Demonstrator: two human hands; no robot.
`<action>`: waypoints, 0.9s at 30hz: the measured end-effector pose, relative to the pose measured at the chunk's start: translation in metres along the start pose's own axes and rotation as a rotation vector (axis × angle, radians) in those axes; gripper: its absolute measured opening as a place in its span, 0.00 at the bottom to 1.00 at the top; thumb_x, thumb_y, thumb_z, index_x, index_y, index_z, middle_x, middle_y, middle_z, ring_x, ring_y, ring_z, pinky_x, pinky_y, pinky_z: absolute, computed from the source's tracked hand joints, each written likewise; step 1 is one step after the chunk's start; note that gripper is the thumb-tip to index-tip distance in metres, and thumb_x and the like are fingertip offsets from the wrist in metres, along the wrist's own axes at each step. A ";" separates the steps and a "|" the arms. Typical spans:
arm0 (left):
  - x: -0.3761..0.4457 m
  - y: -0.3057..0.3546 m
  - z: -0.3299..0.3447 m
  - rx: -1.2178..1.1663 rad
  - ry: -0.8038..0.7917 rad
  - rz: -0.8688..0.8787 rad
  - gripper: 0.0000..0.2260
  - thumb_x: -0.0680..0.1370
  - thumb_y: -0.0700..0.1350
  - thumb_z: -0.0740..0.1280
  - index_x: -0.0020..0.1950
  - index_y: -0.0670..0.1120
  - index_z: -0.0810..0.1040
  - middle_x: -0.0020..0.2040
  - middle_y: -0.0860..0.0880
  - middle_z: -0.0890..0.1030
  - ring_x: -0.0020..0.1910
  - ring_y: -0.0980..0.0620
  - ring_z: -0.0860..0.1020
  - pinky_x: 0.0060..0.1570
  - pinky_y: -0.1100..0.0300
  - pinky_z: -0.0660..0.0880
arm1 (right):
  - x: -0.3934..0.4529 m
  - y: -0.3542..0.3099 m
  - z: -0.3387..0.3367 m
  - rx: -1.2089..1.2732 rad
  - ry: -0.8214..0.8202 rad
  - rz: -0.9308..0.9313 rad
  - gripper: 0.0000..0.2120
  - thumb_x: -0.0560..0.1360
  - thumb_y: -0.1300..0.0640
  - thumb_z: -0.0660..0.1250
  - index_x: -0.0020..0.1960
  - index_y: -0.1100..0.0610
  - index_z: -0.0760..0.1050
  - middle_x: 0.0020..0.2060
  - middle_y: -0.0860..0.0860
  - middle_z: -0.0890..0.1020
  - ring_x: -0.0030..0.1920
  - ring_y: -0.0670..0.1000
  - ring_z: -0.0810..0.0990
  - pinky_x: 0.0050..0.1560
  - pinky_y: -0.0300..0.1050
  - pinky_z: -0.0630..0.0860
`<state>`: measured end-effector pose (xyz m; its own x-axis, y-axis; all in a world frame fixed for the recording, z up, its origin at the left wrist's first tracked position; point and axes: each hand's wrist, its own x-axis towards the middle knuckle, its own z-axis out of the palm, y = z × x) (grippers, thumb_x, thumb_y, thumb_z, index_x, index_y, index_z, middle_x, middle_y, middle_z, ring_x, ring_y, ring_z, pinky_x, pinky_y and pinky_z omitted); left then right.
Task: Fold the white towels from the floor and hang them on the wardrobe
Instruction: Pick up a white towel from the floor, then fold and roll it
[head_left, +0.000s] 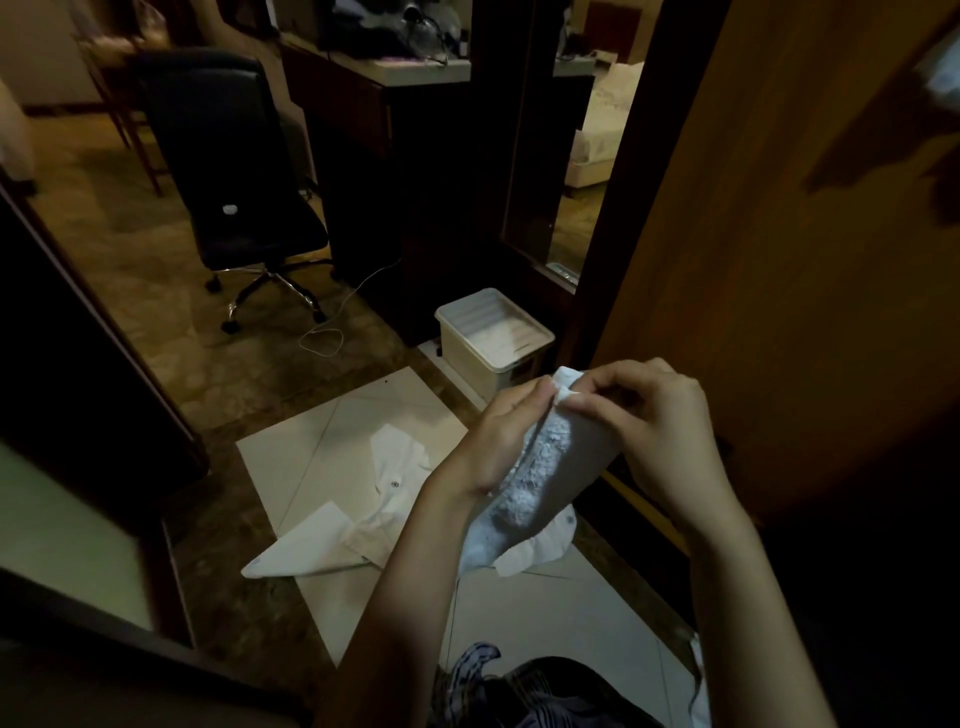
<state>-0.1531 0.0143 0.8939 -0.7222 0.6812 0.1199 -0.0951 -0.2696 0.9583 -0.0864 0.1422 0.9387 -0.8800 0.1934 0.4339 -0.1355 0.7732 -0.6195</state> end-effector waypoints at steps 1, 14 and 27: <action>0.001 -0.001 0.000 -0.002 0.001 -0.001 0.16 0.84 0.42 0.49 0.52 0.46 0.77 0.39 0.55 0.83 0.41 0.60 0.80 0.42 0.68 0.73 | -0.001 0.000 0.001 0.038 0.016 0.021 0.02 0.69 0.49 0.71 0.40 0.46 0.80 0.37 0.38 0.79 0.45 0.46 0.74 0.51 0.60 0.72; 0.000 0.005 0.002 0.176 -0.050 0.048 0.13 0.79 0.35 0.63 0.59 0.50 0.76 0.47 0.58 0.82 0.50 0.63 0.79 0.48 0.70 0.73 | 0.000 0.010 0.009 0.052 0.213 0.051 0.04 0.68 0.49 0.73 0.39 0.45 0.79 0.39 0.41 0.78 0.47 0.47 0.72 0.48 0.51 0.71; 0.001 -0.007 -0.017 0.189 0.077 -0.040 0.24 0.58 0.50 0.78 0.52 0.53 0.76 0.47 0.54 0.83 0.50 0.55 0.81 0.46 0.61 0.78 | 0.005 0.010 0.006 0.520 0.101 0.223 0.06 0.70 0.59 0.74 0.41 0.52 0.77 0.40 0.48 0.82 0.43 0.49 0.83 0.39 0.48 0.80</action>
<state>-0.1654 0.0054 0.8827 -0.7713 0.6329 0.0675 0.0004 -0.1056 0.9944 -0.0946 0.1474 0.9302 -0.8685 0.3946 0.3000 -0.1800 0.3128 -0.9326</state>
